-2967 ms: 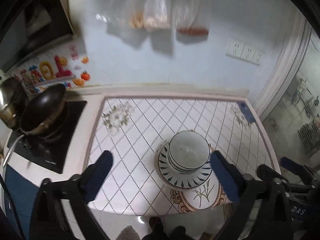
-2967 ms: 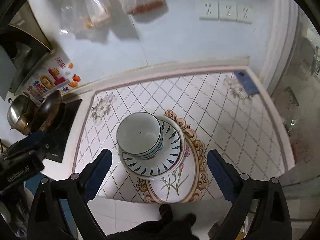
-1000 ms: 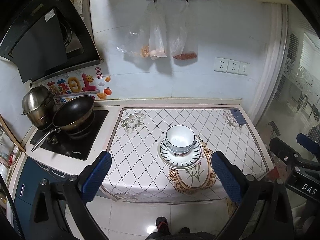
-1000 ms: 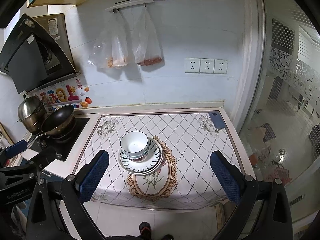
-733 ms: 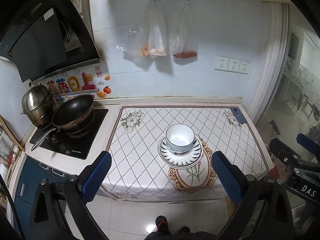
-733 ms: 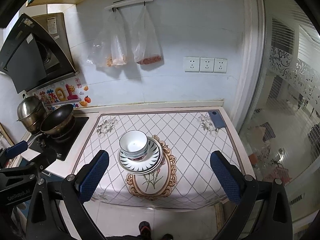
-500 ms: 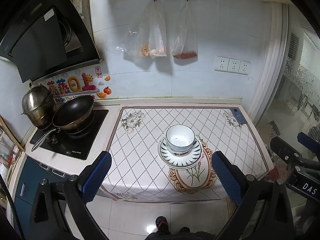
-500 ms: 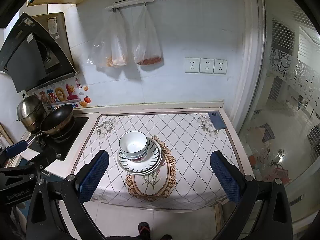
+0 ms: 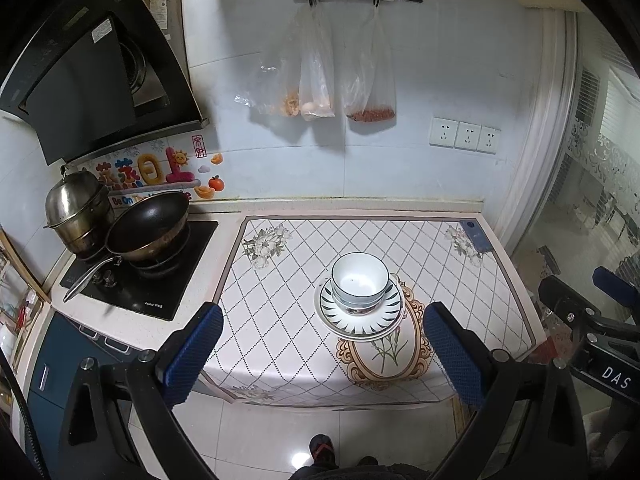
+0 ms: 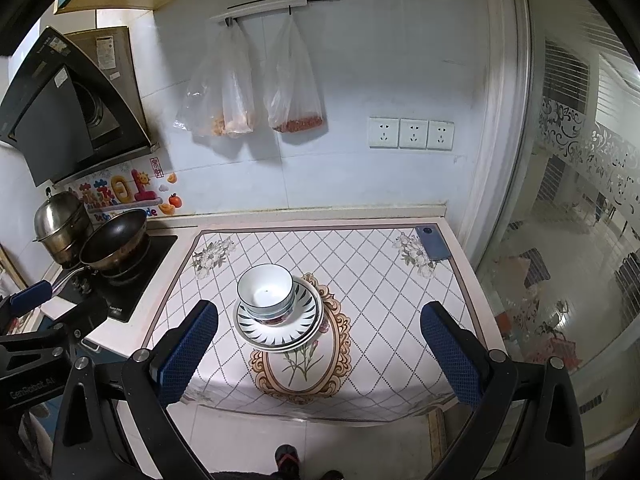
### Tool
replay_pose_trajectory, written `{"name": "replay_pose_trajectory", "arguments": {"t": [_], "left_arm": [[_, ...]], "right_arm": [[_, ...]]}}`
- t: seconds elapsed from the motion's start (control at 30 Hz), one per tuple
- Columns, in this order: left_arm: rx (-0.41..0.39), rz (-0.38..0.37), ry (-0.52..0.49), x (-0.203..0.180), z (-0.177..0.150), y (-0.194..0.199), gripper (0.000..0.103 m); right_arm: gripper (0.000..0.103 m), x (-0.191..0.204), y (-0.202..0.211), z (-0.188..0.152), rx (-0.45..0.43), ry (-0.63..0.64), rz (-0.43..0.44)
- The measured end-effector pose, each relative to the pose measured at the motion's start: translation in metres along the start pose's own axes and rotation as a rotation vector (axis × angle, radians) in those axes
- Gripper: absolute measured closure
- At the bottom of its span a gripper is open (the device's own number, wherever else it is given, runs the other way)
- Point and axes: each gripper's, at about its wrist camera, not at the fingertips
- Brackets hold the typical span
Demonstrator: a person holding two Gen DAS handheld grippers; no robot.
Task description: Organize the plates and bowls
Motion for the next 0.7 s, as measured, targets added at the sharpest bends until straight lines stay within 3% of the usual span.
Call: {"name": "replay_pose_trajectory", "arguments": {"t": [0.7], "left_arm": [[0.018,0.010,0.028,-0.0062,-0.0019,0.0073,0.000]], "right_arm": [[0.000,0.0033,-0.0004,-0.0050,0.016,0.010,0.002]]}}
Point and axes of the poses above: each gripper's, at about its wrist camera, not at the fingertips, and y roughly against the way its jaws point, x to its left, z to its top, and after that the axes turned 4 degrees about -y, right-handed
